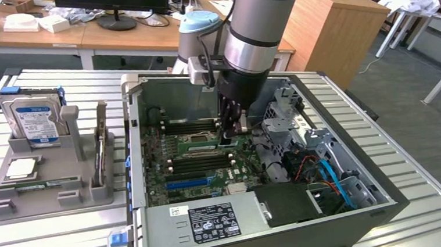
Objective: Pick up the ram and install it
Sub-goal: 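Pick up the ram and move it above insertion slot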
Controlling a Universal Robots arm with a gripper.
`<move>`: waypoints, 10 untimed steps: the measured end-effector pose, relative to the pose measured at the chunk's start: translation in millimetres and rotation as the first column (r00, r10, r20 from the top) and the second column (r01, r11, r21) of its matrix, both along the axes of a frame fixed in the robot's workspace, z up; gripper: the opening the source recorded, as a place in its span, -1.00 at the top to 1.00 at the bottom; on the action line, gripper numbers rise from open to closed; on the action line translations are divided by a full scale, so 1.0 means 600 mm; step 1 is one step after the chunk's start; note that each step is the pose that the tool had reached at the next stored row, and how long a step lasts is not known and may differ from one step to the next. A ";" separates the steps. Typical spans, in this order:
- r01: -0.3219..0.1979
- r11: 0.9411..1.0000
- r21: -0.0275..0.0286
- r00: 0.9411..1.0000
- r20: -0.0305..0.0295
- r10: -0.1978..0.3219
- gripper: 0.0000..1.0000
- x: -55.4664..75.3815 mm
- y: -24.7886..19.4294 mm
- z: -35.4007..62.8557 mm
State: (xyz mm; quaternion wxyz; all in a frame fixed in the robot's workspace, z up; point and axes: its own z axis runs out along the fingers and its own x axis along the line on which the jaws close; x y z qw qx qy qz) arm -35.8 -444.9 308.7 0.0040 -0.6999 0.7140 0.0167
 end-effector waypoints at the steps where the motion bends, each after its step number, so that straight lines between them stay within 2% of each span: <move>1: 0.000 1.000 0.000 1.000 0.000 0.000 0.77 0.000 0.0000 -0.001; 6: 0.000 1.000 0.000 1.000 0.000 0.000 0.77 0.000 0.0000 -0.002; 10: 0.000 1.000 0.000 1.000 0.000 0.000 0.77 0.000 0.0039 -0.003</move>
